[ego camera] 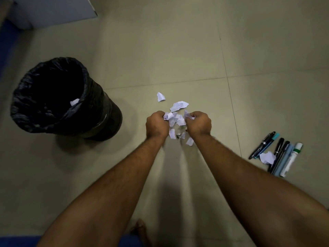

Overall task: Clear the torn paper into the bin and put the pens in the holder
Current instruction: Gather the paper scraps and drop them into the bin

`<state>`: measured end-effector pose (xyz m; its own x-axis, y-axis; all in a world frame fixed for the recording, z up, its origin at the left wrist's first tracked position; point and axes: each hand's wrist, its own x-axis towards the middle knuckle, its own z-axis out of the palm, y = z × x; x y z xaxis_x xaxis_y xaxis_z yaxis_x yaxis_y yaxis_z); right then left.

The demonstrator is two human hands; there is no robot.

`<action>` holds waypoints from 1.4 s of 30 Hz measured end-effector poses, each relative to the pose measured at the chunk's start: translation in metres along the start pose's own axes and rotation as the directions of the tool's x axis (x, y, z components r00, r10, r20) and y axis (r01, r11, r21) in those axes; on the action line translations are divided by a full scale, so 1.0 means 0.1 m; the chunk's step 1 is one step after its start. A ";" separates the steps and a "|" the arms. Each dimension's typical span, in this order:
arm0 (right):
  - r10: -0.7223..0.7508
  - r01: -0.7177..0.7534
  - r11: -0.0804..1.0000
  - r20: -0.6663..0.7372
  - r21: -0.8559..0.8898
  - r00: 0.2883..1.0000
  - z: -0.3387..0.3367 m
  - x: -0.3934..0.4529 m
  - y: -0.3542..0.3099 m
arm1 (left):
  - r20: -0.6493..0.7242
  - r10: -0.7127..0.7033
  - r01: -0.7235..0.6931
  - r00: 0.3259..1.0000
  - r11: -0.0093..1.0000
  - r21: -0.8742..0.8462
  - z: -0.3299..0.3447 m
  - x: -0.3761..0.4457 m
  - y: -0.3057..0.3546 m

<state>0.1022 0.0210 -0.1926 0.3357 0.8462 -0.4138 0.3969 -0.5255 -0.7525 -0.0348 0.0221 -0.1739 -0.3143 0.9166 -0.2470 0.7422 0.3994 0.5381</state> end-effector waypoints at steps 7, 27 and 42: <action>-0.100 0.091 0.978 0.041 0.186 0.994 -0.16 -0.39 -0.87 | -0.026 -0.083 0.073 0.996 0.959 -0.274 -0.77 -0.08 0.24; -0.455 0.443 0.890 0.296 0.113 0.840 1.11 -1.57 -3.15 | -0.255 -0.414 0.409 0.874 0.909 -0.072 -3.45 0.21 -0.77; -0.428 0.467 0.883 0.327 -0.049 0.843 1.42 -1.40 -3.41 | -0.258 -0.363 0.253 0.895 0.891 -0.377 -3.30 0.51 -0.74</action>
<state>-0.2017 0.0945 0.0488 -0.1666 0.9667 -0.1944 0.5491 -0.0729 -0.8326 -0.3013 0.0440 0.0395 -0.7035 0.6794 -0.2086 0.3586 0.5928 0.7211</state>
